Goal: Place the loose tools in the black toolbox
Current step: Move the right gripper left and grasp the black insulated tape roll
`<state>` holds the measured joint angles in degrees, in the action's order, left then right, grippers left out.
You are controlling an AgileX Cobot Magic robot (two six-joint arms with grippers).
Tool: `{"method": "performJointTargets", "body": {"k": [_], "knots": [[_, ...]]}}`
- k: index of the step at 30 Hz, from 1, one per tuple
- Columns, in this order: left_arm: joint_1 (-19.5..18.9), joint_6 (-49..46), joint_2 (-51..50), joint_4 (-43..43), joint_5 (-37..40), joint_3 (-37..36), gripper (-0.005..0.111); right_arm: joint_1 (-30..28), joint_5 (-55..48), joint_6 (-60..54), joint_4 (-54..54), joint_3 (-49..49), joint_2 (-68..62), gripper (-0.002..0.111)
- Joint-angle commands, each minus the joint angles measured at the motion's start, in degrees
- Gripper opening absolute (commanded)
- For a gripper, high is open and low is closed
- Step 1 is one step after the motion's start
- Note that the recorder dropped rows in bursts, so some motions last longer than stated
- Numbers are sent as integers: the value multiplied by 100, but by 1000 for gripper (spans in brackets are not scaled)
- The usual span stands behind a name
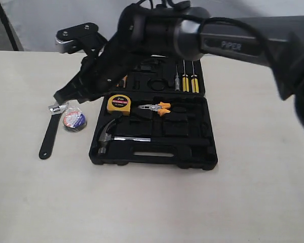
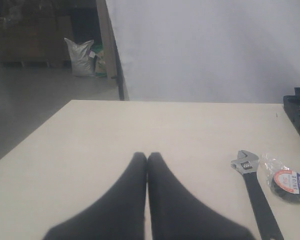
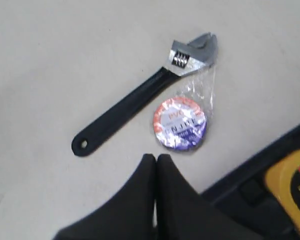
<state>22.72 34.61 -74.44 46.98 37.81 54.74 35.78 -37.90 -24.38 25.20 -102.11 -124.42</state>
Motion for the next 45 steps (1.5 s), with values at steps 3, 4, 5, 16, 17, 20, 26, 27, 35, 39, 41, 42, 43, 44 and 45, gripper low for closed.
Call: {"method": "performJointTargets", "body": {"k": [3, 4, 5, 16, 17, 20, 26, 27, 35, 39, 41, 42, 43, 44, 45], "knots": [[-19, 59, 46, -78, -97, -53, 1, 282, -643, 1489, -1656, -1659, -1092, 1], [-19, 59, 46, -78, -97, -53, 1, 315, -762, 1635, -1871, -1931, -1286, 3], [-19, 59, 46, -78, -97, -53, 1, 319, -892, 1744, -1996, -2153, -1436, 5], [-19, 59, 46, -78, -97, -53, 1, 359, -935, 1836, -2236, -3842, -2739, 65], [-19, 59, 46, -78, -97, -53, 1, 359, -902, 1836, -2261, -3855, -2769, 66], [-19, 59, 46, -78, -97, -53, 1, 359, -881, 1794, -2286, -3855, -2874, 67], [-19, 59, 46, -78, -97, -53, 1, 359, -904, 1794, -2079, -3855, -2912, 67], [-19, 59, 46, -78, -97, -53, 1, 367, -908, 1794, -2060, -3855, -2916, 67], [-19, 59, 46, -78, -97, -53, 1, 367, -1106, 1794, -2048, -3855, -2801, 67], [-19, 59, 46, -78, -97, -53, 1, 367, -1173, 1794, -2048, -3855, -2733, 67], [-19, 59, 46, -78, -97, -53, 1, 381, -1209, 1794, -2048, -3855, -2733, 67], [-19, 59, 46, -78, -97, -53, 1, 381, -1211, 1794, -2048, -3843, -2744, 67], [-19, 59, 46, -78, -97, -53, 1, 381, -1237, 1794, -2048, -3843, -2769, 68], [-19, 59, 46, -78, -97, -53, 1, 381, -1249, 1794, -2048, -3843, -2801, 70], [-19, 59, 46, -78, -97, -53, 1, 381, -1250, 1794, -2048, -3843, -2837, 73]]}}
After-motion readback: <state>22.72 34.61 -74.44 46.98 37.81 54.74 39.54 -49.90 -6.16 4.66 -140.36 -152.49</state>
